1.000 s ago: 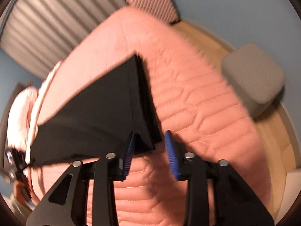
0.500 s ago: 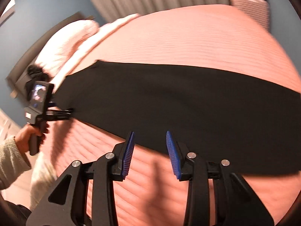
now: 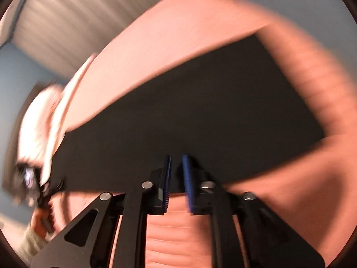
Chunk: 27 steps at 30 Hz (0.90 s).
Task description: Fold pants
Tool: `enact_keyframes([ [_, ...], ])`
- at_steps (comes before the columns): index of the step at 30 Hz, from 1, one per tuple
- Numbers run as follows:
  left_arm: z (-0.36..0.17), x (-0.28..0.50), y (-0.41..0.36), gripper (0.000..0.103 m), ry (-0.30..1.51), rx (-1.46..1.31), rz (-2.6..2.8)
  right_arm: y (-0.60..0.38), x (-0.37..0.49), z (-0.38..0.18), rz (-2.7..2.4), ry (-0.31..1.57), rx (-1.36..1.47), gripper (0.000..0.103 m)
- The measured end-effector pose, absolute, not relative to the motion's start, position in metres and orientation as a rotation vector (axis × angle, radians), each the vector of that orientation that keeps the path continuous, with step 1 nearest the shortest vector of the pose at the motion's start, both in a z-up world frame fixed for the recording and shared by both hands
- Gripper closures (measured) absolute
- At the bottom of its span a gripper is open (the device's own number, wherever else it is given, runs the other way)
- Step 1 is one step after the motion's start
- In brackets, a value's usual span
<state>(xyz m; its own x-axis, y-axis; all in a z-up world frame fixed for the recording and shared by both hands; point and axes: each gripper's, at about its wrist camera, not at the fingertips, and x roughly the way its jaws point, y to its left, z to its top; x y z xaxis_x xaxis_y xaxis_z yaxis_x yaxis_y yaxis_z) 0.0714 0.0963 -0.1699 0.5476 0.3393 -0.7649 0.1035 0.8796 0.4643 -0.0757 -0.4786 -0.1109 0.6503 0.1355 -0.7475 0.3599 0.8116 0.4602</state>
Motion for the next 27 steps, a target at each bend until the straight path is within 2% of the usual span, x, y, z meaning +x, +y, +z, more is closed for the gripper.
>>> enact_keyframes([
  [2, -0.158, 0.074, 0.100, 0.005, 0.961, 0.422, 0.182, -0.489, -0.064, -0.109, -0.058, 0.855, 0.606, 0.088],
  [4, -0.164, 0.088, 0.099, 0.005, 0.994, 0.433, 0.228, -0.510, -0.047, -0.133, -0.168, 0.990, 0.513, 0.082],
  [5, -0.173, 0.100, 0.097, 0.005, 1.033, 0.475, 0.244, -0.530, -0.048, -0.137, -0.188, 0.973, 0.565, 0.090],
  [6, -0.178, 0.108, 0.099, 0.005, 1.044, 0.500, 0.251, -0.540, -0.050, -0.131, -0.224, 0.946, 0.609, 0.089],
  [7, -0.173, 0.115, 0.101, 0.005, 1.035, 0.494, 0.256, -0.548, -0.051, -0.114, -0.293, 0.899, 0.608, 0.084],
  [9, -0.157, 0.124, 0.101, 0.005, 0.978, 0.486, 0.268, -0.542, -0.044, -0.089, -0.242, 0.823, 0.571, 0.084],
  [11, -0.150, 0.146, 0.095, 0.005, 0.973, 0.469, 0.255, -0.518, -0.012, -0.082, -0.105, 0.852, 0.526, 0.084],
  [12, -0.151, 0.160, 0.091, 0.005, 0.990, 0.457, 0.247, -0.512, 0.001, -0.085, -0.054, 0.868, 0.510, 0.084],
  [14, -0.159, 0.196, 0.084, 0.005, 1.034, 0.451, 0.242, -0.502, 0.036, -0.107, -0.030, 0.949, 0.441, 0.074],
  [16, -0.169, 0.227, 0.081, 0.005, 1.058, 0.484, 0.273, -0.513, 0.056, -0.130, -0.085, 1.008, 0.438, 0.077],
  [18, -0.168, 0.248, 0.081, 0.005, 1.055, 0.515, 0.305, -0.530, 0.048, -0.121, -0.112, 0.940, 0.553, 0.075],
  [20, -0.166, 0.265, 0.084, 0.005, 1.067, 0.496, 0.294, -0.540, 0.039, -0.104, -0.127, 0.847, 0.524, 0.074],
  [21, -0.169, 0.272, 0.086, 0.005, 1.092, 0.489, 0.280, -0.546, 0.037, -0.106, -0.123, 0.859, 0.500, 0.072],
  [22, -0.176, 0.278, 0.086, 0.005, 1.112, 0.492, 0.268, -0.559, 0.043, -0.122, -0.152, 0.956, 0.461, 0.071],
  [23, -0.177, 0.281, 0.087, 0.005, 1.103, 0.495, 0.264, -0.562, 0.044, -0.128, -0.133, 0.965, 0.480, 0.081],
  [24, -0.174, 0.284, 0.090, 0.005, 1.098, 0.491, 0.263, -0.573, 0.036, -0.125, -0.127, 0.933, 0.524, 0.084],
  [27, -0.164, 0.281, 0.088, 0.005, 1.111, 0.492, 0.253, -0.596, -0.004, -0.099, -0.260, 0.853, 0.564, 0.074],
])
